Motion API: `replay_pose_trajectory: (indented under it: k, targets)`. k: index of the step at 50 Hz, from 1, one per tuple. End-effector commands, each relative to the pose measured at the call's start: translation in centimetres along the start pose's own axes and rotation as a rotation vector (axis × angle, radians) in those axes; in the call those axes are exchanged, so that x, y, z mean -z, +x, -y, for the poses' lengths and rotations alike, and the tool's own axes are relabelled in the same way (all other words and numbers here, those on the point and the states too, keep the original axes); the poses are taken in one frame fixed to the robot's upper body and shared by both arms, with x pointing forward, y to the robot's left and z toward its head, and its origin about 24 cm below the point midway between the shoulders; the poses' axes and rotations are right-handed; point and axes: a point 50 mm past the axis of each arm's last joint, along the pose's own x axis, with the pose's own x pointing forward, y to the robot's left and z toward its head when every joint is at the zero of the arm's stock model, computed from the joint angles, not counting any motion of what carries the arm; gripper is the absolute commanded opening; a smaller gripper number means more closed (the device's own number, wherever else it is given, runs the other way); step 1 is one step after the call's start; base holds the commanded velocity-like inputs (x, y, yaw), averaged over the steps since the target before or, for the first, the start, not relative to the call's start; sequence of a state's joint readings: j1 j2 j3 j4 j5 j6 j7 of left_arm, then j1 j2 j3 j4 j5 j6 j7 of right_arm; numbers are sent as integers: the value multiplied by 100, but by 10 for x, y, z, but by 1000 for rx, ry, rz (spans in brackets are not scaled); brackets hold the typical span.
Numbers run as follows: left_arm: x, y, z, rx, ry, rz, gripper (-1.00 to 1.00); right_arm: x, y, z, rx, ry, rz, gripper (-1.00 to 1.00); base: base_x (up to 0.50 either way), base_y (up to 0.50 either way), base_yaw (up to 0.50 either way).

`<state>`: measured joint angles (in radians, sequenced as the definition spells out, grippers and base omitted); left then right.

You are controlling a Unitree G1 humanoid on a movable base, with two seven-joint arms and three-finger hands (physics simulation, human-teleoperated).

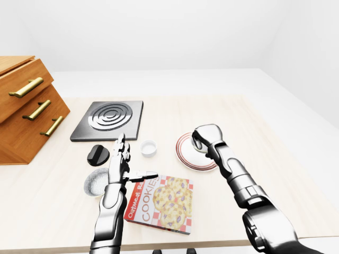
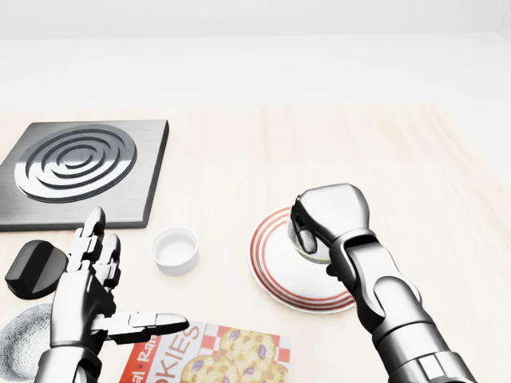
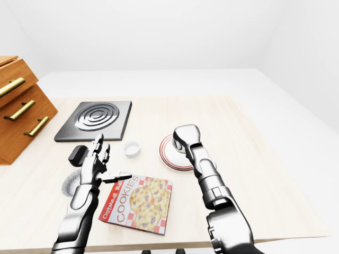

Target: Pick the akita bowl next to the plate and place it on the plate.

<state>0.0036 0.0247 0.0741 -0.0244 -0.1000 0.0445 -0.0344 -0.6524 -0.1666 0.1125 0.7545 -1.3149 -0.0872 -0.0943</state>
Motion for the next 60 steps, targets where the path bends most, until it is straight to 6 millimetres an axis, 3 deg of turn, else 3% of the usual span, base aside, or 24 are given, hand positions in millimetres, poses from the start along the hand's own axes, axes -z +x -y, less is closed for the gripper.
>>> replay_pose_trajectory:
  k: [1,14,26,60]
  targets:
    - [0,0,0,-3,1,0,100,-3,-2,-9,-24,-16,6,-100,0,0,0]
    - [0,1,0,-4,1,1,100,-5,-1,-16,-49,-5,4,-100,0,0,0]
    - [0,1,-1,-7,2,1,100,-2,12,2,-41,38,-11,-100,0,0,0]
    - [-1,0,-1,-10,0,2,100,-6,16,-15,-126,42,-22,-100,0,0,0]
